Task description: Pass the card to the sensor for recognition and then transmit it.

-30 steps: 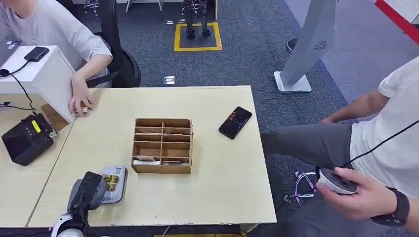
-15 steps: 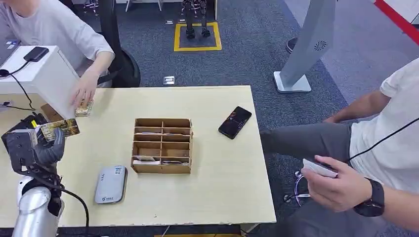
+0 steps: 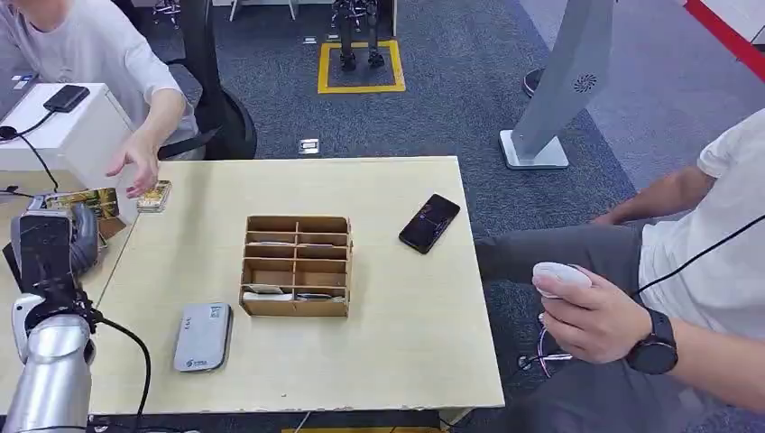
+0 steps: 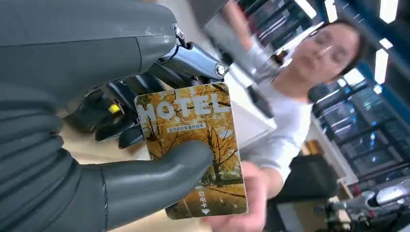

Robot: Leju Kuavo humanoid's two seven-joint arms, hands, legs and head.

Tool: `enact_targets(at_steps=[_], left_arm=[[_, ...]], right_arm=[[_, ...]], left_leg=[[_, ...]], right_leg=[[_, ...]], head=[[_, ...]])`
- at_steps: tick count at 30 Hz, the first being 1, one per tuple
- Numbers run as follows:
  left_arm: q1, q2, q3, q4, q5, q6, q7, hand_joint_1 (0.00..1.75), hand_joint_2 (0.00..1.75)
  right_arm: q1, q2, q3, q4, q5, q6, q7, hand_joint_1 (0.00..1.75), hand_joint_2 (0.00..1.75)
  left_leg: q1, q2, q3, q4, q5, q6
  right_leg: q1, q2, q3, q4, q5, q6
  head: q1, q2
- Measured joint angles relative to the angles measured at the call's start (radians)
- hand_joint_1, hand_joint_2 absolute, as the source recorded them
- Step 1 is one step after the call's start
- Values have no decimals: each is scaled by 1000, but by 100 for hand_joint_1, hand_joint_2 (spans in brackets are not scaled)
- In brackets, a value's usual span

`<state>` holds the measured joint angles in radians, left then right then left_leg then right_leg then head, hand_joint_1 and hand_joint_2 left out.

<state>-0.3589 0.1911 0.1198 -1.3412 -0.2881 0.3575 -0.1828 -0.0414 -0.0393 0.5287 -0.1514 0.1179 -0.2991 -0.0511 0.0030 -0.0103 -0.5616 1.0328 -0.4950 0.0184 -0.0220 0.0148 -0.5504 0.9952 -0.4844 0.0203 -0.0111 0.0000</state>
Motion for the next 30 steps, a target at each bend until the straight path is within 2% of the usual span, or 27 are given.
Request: enact_targets(at_steps=[4, 6, 7, 10, 12, 15, 22, 23, 26, 30], left_arm=[[-16, 7, -4, 26, -47, 27, -21, 175, 175], [-18, 10, -12, 36, -109, 54, -41, 175, 175], [-18, 16, -19, 40, -171, 79, -50, 175, 175], [-33, 41, -58, 70, -475, 202, -53, 175, 175], [-43, 52, -81, 92, -581, 244, -58, 175, 175], [-47, 59, -100, 117, -614, 258, -60, 175, 175], [-47, 67, -110, 144, -619, 258, -60, 175, 175], [-47, 68, -111, 146, -618, 258, -60, 0, 175], [-47, 67, -112, 150, -575, 243, -63, 0, 175], [-47, 60, -112, 150, -452, 176, -57, 0, 175]], right_arm=[[-3, 0, 3, 0, 6, 6, 11, 0, 175], [-3, 0, 8, 0, 10, 13, 18, 0, 175], [-4, 0, 10, 0, 14, 17, 18, 0, 175], [-9, 0, 22, 0, 31, 24, 6, 0, 175], [-16, 0, 26, -2, 36, 30, 8, 0, 175], [-21, 0, 28, -2, 36, 34, 18, 0, 175], [-19, 0, 34, -2, 34, 34, 18, 0, 175], [-19, 0, 34, -2, 33, 34, 18, 0, 175], [-20, 0, 34, -2, 32, 32, 16, 0, 175], [-20, 0, 34, -2, 29, 22, 12, 0, 175]], left_leg=[[0, 1, 0, 0, 0, 0], [0, 1, 0, 0, 0, 0], [0, 1, 0, 0, 0, 0], [0, 1, -1, 0, 0, 0], [0, 1, 0, 0, 0, 0], [0, 2, 0, 0, 0, 0], [0, 2, 0, 0, 0, 0], [0, 2, -1, 0, 0, 0], [0, 2, -1, 0, 0, 0], [0, 2, -1, 0, 0, 0]], right_leg=[[0, 1, -1, 0, 0, 0], [0, 1, -1, 0, 0, 0], [0, 1, -1, 0, 0, 0], [0, 1, -1, 0, 0, 0], [0, 1, -1, 0, 0, 0], [0, 2, -1, 0, 0, 0], [0, 2, -1, 0, 0, 0], [0, 2, -1, 0, 0, 0], [0, 2, -1, 0, 0, 0], [0, 2, -1, 0, 0, 0]], head=[[0, 0], [0, 0], [0, 0], [0, 0], [0, 0], [0, 0], [0, 0], [0, 0], [0, 0], [0, 0]])
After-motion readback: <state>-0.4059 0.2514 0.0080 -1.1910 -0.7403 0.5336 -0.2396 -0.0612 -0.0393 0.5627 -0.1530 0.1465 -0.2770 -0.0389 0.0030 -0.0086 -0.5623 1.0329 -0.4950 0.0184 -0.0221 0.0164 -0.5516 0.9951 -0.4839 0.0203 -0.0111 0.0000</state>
